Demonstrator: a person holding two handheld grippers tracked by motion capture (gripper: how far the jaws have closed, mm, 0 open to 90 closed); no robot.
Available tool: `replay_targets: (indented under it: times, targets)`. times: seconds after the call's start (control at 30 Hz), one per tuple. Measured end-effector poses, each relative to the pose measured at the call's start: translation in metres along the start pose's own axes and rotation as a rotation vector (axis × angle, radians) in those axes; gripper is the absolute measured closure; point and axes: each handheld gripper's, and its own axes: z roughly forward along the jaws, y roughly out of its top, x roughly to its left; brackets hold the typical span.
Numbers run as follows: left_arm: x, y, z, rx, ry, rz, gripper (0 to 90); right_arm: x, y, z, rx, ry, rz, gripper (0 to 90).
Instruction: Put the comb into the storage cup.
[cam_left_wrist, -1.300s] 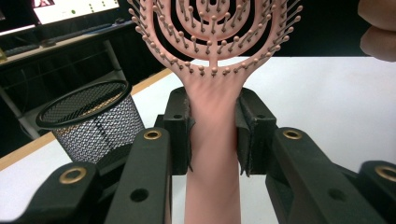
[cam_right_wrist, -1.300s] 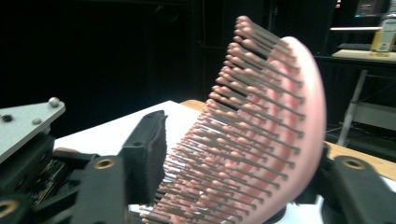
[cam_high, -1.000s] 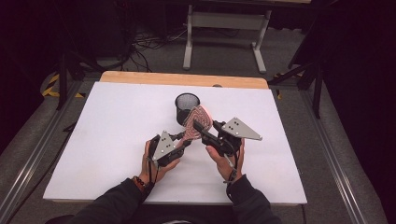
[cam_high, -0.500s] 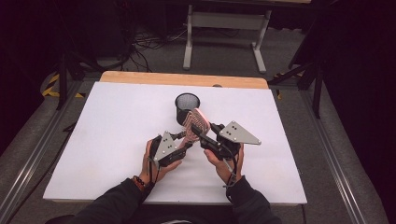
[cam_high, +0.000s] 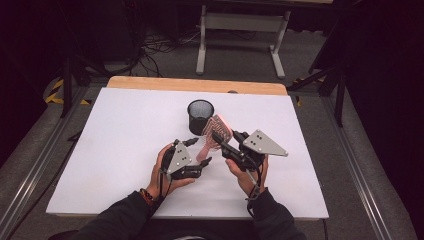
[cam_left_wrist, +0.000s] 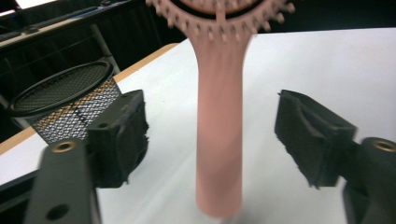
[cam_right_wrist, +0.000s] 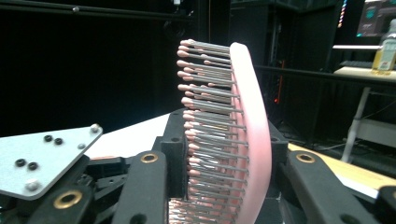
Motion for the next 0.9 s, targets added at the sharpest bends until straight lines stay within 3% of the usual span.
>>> replay_targets:
  times: [0.17,0.33,0.37,0.67,0.9]
  targets:
    - [0.006,0.000,-0.010,-0.001,-0.005,0.031,17.1,-0.005,0.001,-0.004,-0.004,-0.004,-0.013,64.2]
    - [0.025,0.003,-0.025,0.011,-0.004,0.074,12.8,-0.009,0.001,-0.007,-0.008,-0.015,-0.018,64.2]
    - [0.032,0.002,-0.032,0.002,0.003,0.054,12.4,-0.011,0.001,-0.007,-0.005,-0.024,-0.014,64.2]
    - [0.055,-0.006,-0.060,-0.007,0.023,0.033,8.9,-0.016,0.000,-0.010,-0.004,-0.040,-0.011,64.1]
    - [0.057,-0.010,-0.071,0.000,0.009,0.046,6.8,-0.021,-0.001,-0.011,-0.001,-0.062,-0.007,64.1]
